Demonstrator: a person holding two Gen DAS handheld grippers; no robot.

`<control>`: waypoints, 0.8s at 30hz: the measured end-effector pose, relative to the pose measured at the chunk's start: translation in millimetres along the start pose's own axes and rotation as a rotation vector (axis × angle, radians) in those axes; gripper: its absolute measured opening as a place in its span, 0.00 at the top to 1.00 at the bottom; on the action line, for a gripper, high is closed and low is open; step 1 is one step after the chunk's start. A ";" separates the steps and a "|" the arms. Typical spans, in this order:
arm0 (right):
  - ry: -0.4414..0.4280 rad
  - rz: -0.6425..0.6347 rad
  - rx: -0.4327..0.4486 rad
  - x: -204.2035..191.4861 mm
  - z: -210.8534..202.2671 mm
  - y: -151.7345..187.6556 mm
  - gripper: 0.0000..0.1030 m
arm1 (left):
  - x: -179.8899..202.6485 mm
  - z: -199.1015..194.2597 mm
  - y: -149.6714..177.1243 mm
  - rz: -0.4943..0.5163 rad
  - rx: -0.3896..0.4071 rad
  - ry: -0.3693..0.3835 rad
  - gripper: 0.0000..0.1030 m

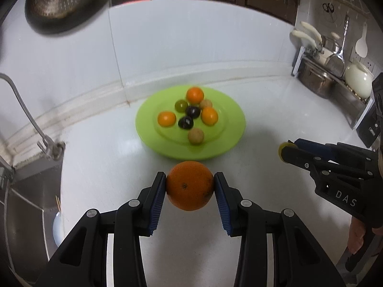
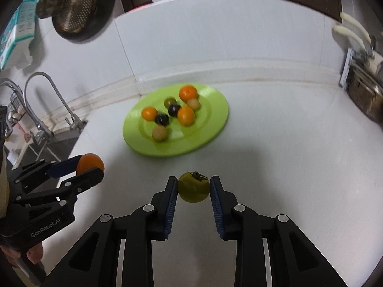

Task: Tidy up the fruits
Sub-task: 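Carry the yellow-green fruit and the orange over the green plate with both tools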

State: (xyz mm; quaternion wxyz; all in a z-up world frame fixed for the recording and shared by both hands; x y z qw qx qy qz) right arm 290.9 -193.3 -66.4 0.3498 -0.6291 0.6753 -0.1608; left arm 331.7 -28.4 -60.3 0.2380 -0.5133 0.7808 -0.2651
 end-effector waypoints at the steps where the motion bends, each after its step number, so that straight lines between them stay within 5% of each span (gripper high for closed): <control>1: -0.003 -0.006 0.009 -1.5 -2.0 -3.5 0.72 | -1.3 -2.7 -3.4 0.002 0.013 -0.001 0.61; 12: -0.003 -0.060 0.085 -11.7 -6.1 -41.6 0.72 | -11.9 -10.5 -32.4 0.010 0.078 -0.029 0.61; 24: -0.008 -0.086 0.066 -4.9 20.9 -72.5 0.72 | -17.3 17.6 -61.5 0.007 0.072 -0.026 0.61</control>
Point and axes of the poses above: each gripper's, at about its wrist camera, not at the fingertips, and z roughly the way its jaws point, x to its right, y to its underside, the point moved 3 cm from there along z, roughly the way its jaws point, and after that the axes turned 9 degrees about -y, right-handed, at the moved point
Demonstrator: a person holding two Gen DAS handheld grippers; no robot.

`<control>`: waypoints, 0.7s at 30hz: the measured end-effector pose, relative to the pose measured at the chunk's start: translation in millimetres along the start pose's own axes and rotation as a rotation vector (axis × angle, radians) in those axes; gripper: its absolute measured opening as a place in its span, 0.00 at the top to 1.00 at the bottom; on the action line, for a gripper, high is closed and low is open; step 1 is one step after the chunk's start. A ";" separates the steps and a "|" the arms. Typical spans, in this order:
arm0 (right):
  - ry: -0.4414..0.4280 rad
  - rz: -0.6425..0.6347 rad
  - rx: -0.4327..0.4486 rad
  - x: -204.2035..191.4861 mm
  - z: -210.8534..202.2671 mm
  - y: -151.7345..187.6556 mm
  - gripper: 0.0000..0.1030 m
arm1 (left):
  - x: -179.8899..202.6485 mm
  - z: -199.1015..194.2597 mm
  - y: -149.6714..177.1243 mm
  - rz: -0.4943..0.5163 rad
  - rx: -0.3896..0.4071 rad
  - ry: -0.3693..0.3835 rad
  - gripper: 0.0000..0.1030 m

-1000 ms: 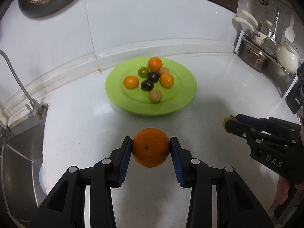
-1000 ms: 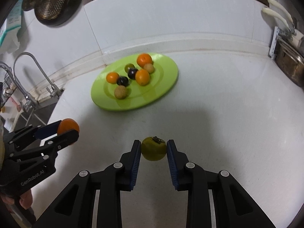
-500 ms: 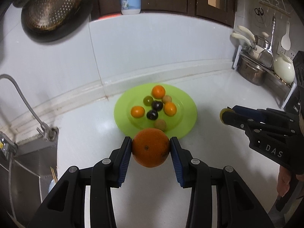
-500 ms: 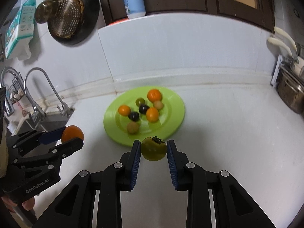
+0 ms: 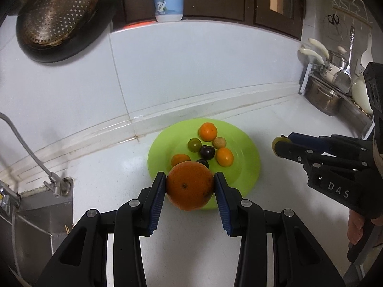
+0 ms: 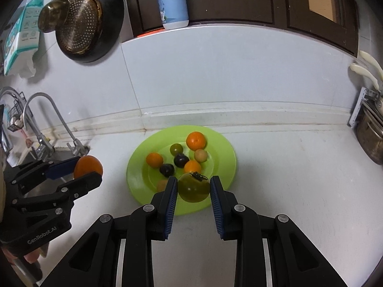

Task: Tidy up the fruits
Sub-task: 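Carry the yellow-green fruit and the orange over the green plate with both tools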

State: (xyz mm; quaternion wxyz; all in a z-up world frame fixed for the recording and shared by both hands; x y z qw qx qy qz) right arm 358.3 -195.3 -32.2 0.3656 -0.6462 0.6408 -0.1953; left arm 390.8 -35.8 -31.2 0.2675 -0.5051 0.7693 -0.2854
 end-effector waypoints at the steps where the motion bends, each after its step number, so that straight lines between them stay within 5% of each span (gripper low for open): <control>1: 0.002 0.000 -0.003 1.5 2.6 -1.9 0.72 | 0.0 5.4 -2.0 0.001 -0.006 0.003 0.61; 21: 0.026 -0.019 -0.117 33.2 90.8 -20.3 0.72 | -0.6 81.5 -0.3 -0.018 -0.124 0.009 0.61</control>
Point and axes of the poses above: each gripper's, at about its wrist camera, not at the fingertips, and z roughly the way its jaws point, x to its right, y to its underside, the point moved 3 cm from there along z, roughly the way its jaws point, and after that the axes turned 9 degrees about -y, right-handed, at the moved point
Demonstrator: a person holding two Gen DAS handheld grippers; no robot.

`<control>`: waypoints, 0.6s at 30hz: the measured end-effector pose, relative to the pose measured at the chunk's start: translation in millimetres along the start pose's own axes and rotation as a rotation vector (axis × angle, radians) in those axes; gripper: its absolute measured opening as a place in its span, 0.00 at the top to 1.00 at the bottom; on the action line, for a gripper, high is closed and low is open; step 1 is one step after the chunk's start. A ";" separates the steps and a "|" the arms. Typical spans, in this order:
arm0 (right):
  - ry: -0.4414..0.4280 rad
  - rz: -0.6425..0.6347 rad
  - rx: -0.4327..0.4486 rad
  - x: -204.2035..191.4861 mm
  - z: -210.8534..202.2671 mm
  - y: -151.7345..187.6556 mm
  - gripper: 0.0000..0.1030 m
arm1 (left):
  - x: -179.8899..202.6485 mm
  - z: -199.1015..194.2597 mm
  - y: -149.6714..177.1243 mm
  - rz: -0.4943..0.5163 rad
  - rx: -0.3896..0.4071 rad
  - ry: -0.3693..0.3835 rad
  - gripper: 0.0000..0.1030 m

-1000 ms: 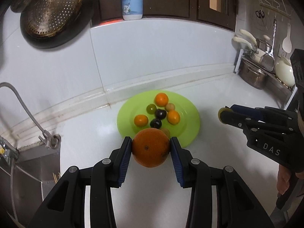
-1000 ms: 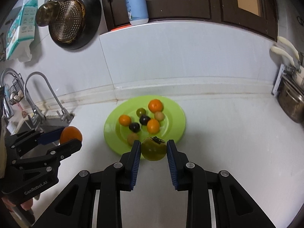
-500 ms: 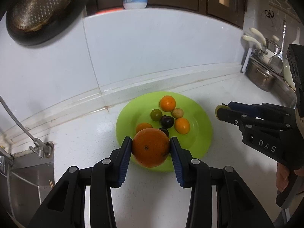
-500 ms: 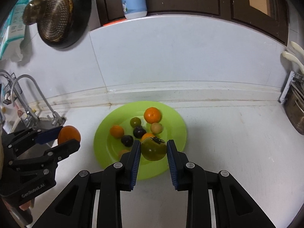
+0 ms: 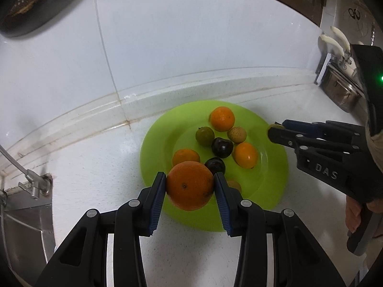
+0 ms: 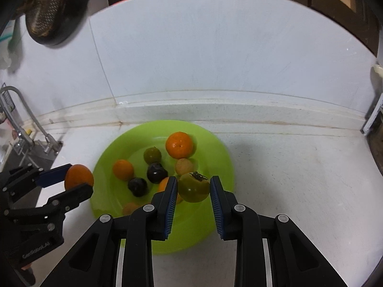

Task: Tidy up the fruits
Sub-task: 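Carry the yellow-green fruit and the orange over the green plate with both tools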

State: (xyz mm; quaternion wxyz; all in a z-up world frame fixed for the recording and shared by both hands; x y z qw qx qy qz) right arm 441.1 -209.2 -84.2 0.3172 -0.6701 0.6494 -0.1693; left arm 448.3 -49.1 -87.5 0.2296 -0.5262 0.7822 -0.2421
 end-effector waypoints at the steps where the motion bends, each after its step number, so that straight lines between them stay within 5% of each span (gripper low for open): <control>1: -0.001 0.002 -0.004 1.4 1.9 0.8 0.72 | 0.6 2.6 0.3 0.001 -0.004 0.002 0.61; 16: -0.058 0.041 -0.066 13.1 42.4 4.7 0.71 | 6.7 32.3 4.9 0.010 -0.053 0.049 0.61; 18: -0.055 0.050 -0.074 14.4 43.6 4.8 0.70 | 6.9 33.8 5.5 0.006 -0.063 0.054 0.55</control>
Point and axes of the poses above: each gripper's, at about its wrist camera, not at the fingertips, and z roughly the way its jaws point, x to its right, y to its underside, the point moved 3 cm from there along z, roughly the way its jaws point, and after that the axes turned 9 degrees about -y, right-handed, at the moved point
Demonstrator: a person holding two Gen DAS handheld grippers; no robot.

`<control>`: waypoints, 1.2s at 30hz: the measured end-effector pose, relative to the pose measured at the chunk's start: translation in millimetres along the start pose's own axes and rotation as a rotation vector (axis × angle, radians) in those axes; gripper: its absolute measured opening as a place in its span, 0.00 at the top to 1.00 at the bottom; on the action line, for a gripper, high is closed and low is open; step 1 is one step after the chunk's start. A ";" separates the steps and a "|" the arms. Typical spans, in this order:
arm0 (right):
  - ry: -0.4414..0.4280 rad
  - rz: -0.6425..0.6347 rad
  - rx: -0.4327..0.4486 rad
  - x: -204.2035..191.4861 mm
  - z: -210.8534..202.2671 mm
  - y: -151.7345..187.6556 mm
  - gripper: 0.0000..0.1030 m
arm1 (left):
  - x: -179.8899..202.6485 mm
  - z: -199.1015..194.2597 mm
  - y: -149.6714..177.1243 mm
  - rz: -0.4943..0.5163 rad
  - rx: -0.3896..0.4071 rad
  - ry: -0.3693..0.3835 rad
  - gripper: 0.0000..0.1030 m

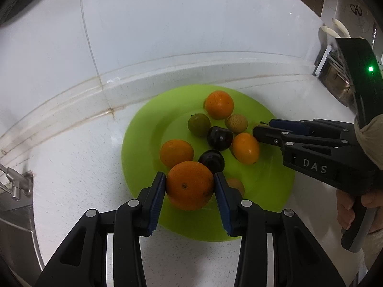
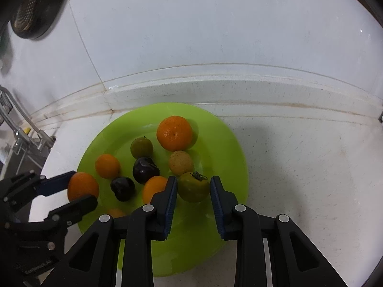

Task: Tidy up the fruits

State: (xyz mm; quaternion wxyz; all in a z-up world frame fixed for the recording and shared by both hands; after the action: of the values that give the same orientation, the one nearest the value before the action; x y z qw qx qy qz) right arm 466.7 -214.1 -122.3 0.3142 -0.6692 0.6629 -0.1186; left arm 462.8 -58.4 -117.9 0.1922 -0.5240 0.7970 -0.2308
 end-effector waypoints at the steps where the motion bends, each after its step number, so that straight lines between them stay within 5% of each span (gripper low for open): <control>1: 0.002 0.006 -0.001 0.6 -0.3 0.3 0.68 | -0.5 -1.5 0.1 -0.005 0.006 0.001 0.51; 3: 0.010 0.012 0.011 0.5 -4.1 1.1 0.61 | -0.9 -6.3 0.2 -0.004 0.027 -0.005 0.45; 21: 0.060 -0.003 0.161 -27.6 -101.1 34.1 0.53 | 6.7 -103.7 18.5 -0.028 0.190 -0.097 0.35; 36: 0.038 -0.082 0.264 -62.9 -202.2 99.7 0.43 | 31.0 -206.2 88.9 -0.110 0.320 -0.200 0.20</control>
State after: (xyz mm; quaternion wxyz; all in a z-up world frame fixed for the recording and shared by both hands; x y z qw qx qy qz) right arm 263.5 -199.2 -7.1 0.3818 -0.6462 0.6195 -0.2301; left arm 271.7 -22.1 -1.5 0.3384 -0.5499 0.6971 -0.3117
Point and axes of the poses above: each gripper's, at about its wrist camera, not at the fingertips, and z roughly the way its jaws point, x to its right, y to its underside, the point moved 3 cm from there along z, roughly the way its jaws point, and after that the axes turned 9 degrees about -y, right-handed, at the moved point
